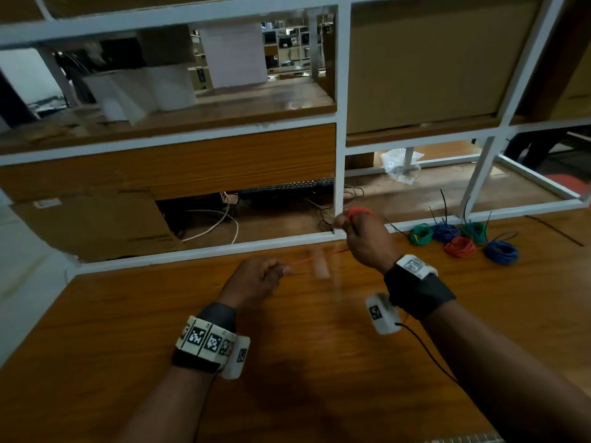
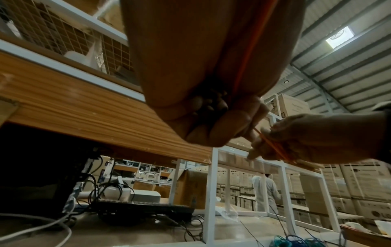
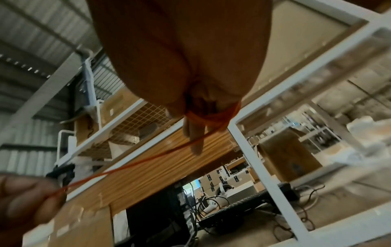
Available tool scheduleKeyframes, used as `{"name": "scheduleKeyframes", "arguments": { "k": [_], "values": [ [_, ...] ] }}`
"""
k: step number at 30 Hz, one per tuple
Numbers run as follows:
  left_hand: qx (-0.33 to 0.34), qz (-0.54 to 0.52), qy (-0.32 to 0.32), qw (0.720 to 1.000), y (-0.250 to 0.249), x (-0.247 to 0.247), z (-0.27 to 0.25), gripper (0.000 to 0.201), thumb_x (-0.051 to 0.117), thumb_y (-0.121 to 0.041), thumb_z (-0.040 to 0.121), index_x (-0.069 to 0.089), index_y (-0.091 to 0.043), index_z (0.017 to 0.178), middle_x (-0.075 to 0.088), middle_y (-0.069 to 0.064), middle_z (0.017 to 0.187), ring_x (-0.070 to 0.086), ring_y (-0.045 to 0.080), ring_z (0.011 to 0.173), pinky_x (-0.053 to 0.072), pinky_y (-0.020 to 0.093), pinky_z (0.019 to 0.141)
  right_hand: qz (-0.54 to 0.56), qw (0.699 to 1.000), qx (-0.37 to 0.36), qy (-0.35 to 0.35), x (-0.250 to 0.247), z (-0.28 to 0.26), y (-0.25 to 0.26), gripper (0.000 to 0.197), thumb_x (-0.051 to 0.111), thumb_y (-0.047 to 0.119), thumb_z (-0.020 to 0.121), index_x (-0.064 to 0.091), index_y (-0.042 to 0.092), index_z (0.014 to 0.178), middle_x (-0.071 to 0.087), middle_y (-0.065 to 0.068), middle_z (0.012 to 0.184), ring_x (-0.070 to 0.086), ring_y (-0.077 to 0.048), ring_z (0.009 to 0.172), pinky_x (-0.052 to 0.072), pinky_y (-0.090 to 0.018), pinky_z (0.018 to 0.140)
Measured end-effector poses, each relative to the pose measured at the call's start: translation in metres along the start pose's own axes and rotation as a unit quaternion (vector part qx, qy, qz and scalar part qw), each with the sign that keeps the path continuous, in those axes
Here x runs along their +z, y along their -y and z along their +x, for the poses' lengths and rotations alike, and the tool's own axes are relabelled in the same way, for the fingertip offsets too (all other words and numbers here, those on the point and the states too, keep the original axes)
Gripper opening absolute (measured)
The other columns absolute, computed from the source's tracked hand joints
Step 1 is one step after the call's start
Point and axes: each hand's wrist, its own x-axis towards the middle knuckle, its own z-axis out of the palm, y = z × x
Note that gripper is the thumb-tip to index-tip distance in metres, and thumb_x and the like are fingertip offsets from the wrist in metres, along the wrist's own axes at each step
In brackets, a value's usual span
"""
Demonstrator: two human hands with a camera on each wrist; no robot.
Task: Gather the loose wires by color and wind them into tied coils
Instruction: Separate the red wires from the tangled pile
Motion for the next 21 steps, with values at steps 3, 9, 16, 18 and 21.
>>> {"name": "scheduleKeyframes", "arguments": {
  "k": [3,9,16,18,21],
  "values": [
    [0.013,0.023,-0.032,0.999,0.002,-0.015,-0.003,0.016,0.058,-0.033,0.100,0.071,-0.026,0.096,0.060,-0.010,0.062,0.053,-0.002,0.055,0.040,0.009,0.053,-0.034,0.991,-0.002,0.131,-0.003,-0.019,0.006,0.018,0.051,0.014,0.106,0.069,0.015,0.102,0.066,0.006,0.104,0.064,-0.013,0.100,0.050,-0.031,0.091],
    [0.055,0.079,0.013,0.995,0.000,-0.041,-0.009,0.008,0.067,-0.028,0.094,0.074,-0.026,0.094,0.067,-0.012,0.064,0.061,0.004,0.056,0.044,0.013,0.053,-0.062,0.910,0.049,0.407,-0.015,-0.039,0.012,0.038,0.044,0.048,0.108,0.075,0.028,0.100,0.074,0.007,0.103,0.064,-0.020,0.103,0.046,-0.041,0.098],
    [0.150,0.245,0.061,0.956,-0.009,-0.059,0.022,0.011,0.066,-0.029,0.094,0.076,-0.028,0.100,0.066,-0.025,0.084,0.059,-0.008,0.068,0.040,0.010,0.060,0.097,0.802,0.025,0.589,0.000,-0.054,0.022,0.043,0.044,0.045,0.108,0.074,0.015,0.103,0.079,0.005,0.099,0.065,-0.025,0.123,0.033,-0.054,0.118],
    [0.195,0.258,0.029,0.946,-0.017,-0.061,0.034,0.011,0.069,-0.027,0.092,0.077,-0.027,0.100,0.068,-0.021,0.088,0.059,-0.007,0.070,0.043,0.014,0.061,0.208,0.762,0.023,0.613,0.007,-0.061,0.031,0.038,0.042,0.037,0.111,0.070,0.011,0.103,0.078,-0.001,0.093,0.063,-0.036,0.126,0.035,-0.062,0.117],
    [0.235,0.219,-0.023,0.947,-0.027,-0.067,0.050,0.011,0.073,-0.026,0.089,0.078,-0.025,0.099,0.072,-0.015,0.083,0.065,-0.002,0.068,0.052,0.019,0.062,0.374,0.693,0.045,0.616,0.011,-0.066,0.034,0.039,0.032,0.025,0.113,0.064,0.004,0.104,0.076,-0.008,0.092,0.061,-0.036,0.125,0.034,-0.058,0.120]
  ]
}}
